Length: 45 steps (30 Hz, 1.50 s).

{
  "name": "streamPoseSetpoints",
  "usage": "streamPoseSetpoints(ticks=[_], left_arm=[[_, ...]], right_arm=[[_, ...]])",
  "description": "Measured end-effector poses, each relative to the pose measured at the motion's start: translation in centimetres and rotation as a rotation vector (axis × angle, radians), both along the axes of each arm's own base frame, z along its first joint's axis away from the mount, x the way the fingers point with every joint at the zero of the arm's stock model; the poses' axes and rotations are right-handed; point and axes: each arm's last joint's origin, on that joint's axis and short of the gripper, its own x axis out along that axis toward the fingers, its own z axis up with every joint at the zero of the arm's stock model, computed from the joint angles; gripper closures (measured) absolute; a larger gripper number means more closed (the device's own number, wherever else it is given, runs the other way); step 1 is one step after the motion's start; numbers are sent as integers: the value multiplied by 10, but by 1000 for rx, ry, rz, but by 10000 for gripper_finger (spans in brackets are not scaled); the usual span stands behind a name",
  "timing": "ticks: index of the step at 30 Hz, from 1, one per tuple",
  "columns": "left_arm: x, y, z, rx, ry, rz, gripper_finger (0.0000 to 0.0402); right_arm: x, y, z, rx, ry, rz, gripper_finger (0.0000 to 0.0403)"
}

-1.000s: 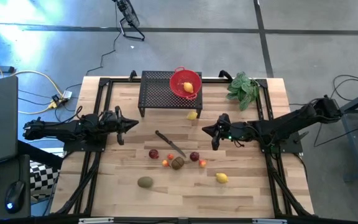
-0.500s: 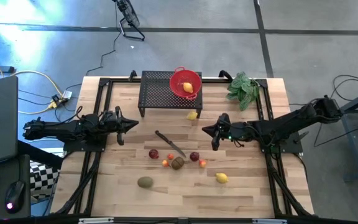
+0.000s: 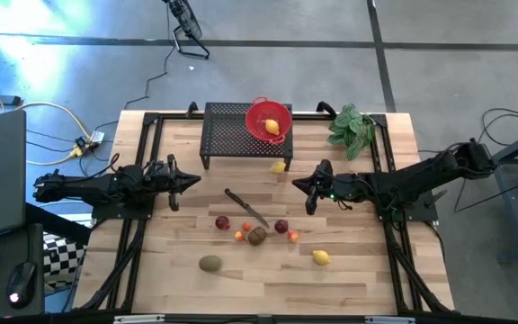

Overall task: Pick & Place Fruit
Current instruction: Put the right pomegranate into the colander on the shelf

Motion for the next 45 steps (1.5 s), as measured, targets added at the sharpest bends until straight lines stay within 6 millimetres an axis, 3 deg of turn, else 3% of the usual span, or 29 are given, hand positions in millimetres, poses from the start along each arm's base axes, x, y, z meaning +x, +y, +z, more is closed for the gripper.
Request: streamPoseSetpoints(ticks=[12, 20, 25, 33, 45], left_arm=[[0, 0, 0, 0, 0, 0, 402], [0, 0, 0, 0, 0, 0, 402], [0, 0, 0, 0, 0, 0, 402], [0, 0, 0, 0, 1, 0, 402], [0, 0, 0, 0, 1, 0, 402]], right_arm=[[5, 3, 10, 8, -12, 7, 401], [31, 12, 41, -56, 154, 20, 401], [46, 16, 50, -55, 207, 70, 401], [73, 24, 53, -52, 334, 131, 401], [100, 43, 63, -103, 331, 262, 401]])
